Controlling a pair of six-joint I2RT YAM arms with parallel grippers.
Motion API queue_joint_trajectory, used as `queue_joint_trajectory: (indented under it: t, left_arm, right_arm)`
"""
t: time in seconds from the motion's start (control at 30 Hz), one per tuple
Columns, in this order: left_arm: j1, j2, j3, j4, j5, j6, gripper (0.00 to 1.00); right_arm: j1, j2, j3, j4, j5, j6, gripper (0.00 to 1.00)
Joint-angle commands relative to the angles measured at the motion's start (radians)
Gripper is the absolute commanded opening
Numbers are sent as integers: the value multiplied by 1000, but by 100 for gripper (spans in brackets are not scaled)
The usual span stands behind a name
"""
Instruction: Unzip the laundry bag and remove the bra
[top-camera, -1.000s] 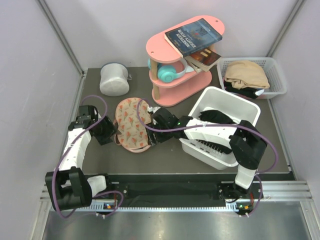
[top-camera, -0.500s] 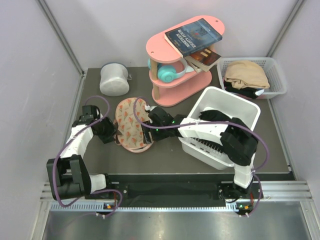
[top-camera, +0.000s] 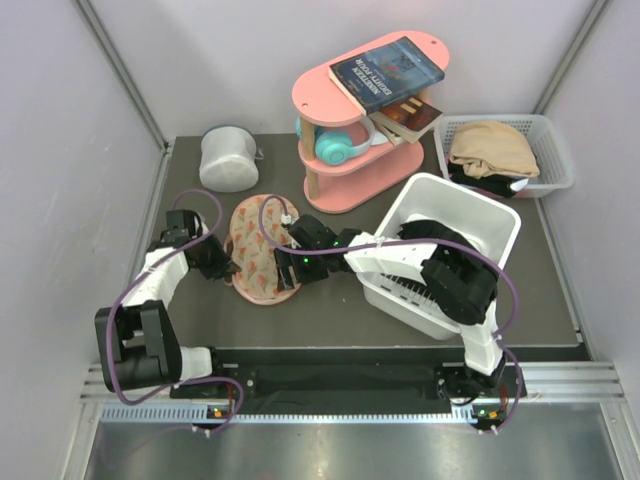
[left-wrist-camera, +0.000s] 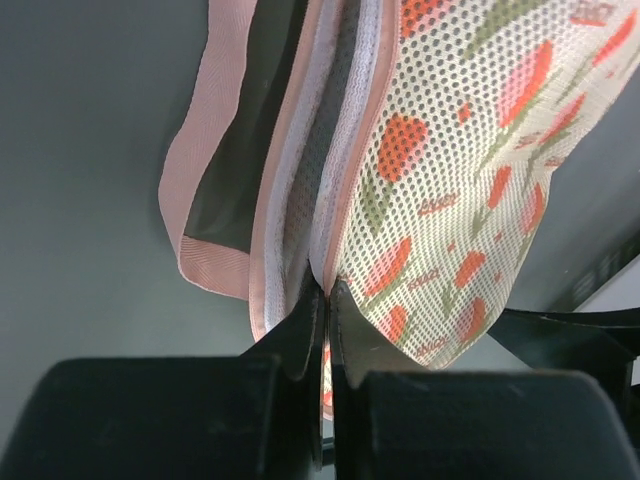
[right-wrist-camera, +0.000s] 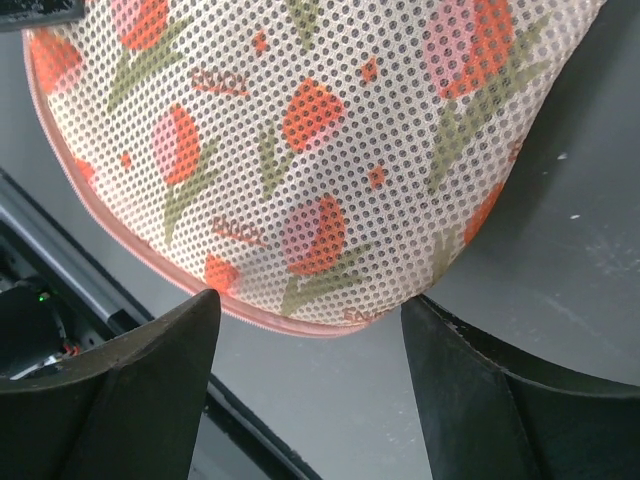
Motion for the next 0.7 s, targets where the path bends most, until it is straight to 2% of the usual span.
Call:
queue_joint_trajectory:
  t: [0.0,0.17,0.43,0.6,0.67]
  left_arm:
    - [6,-84,32,-10,-16,69,0]
    - [3,-144,107,-49,28,101,0]
    - [-38,-173,181,-63,107,66,0]
    - [-144,-170,196,-34,75,-9,0]
    - [-202,-164,211,-46,12,-40,0]
  right_arm:
    - [15,-21,22,56,-45,13,73]
    - [14,-120,5,35,13,-1,74]
    - [17,-263,13,39,112,-56,76]
    - [35,-289,19,76,142,-70,76]
    - [43,-283,25,74,144,-70,76]
